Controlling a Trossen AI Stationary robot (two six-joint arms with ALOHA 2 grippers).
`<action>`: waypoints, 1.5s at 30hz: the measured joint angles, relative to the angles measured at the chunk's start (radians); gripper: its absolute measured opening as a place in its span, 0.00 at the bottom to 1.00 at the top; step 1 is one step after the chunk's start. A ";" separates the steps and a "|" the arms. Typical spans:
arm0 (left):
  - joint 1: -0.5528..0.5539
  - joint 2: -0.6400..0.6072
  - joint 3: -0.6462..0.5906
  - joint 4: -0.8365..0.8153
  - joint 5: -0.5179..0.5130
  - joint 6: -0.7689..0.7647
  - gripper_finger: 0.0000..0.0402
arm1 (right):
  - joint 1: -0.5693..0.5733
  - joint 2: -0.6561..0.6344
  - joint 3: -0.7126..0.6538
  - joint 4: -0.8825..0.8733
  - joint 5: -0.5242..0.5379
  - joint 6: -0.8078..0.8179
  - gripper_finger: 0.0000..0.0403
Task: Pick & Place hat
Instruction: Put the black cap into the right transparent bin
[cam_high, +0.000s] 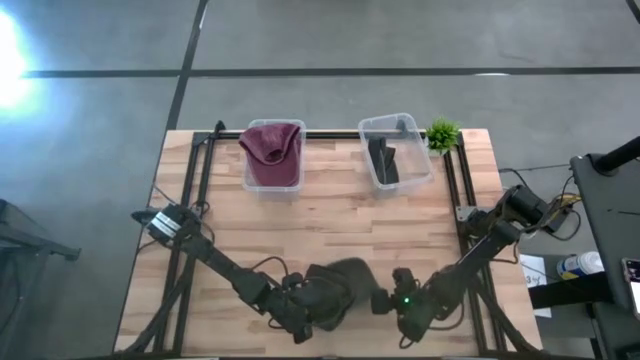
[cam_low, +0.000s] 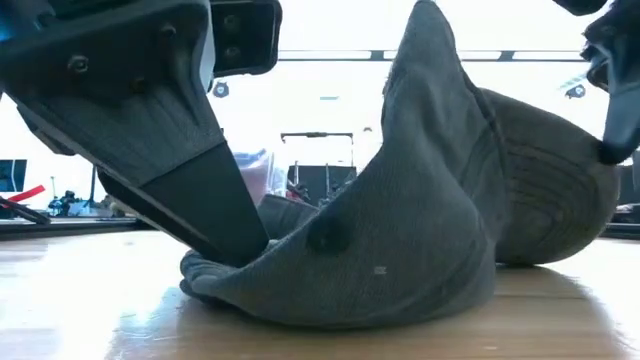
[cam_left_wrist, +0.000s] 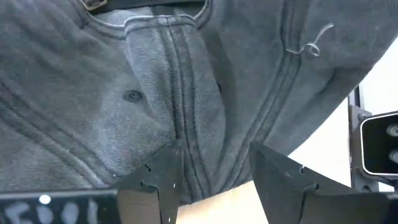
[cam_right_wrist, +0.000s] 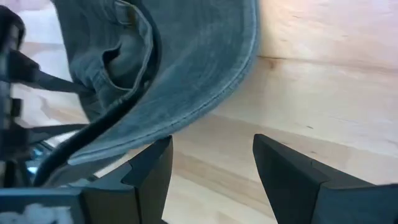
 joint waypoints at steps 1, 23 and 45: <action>0.000 0.001 0.000 0.000 -0.001 -0.001 0.44 | 0.000 -0.009 -0.006 0.001 0.001 0.000 0.54; 0.029 0.012 0.000 0.010 -0.004 -0.005 0.44 | -0.056 -0.056 -0.131 0.109 0.027 -0.010 0.54; 0.053 0.001 -0.001 0.018 -0.034 0.021 0.44 | -0.137 0.002 -0.198 0.293 0.060 -0.128 0.13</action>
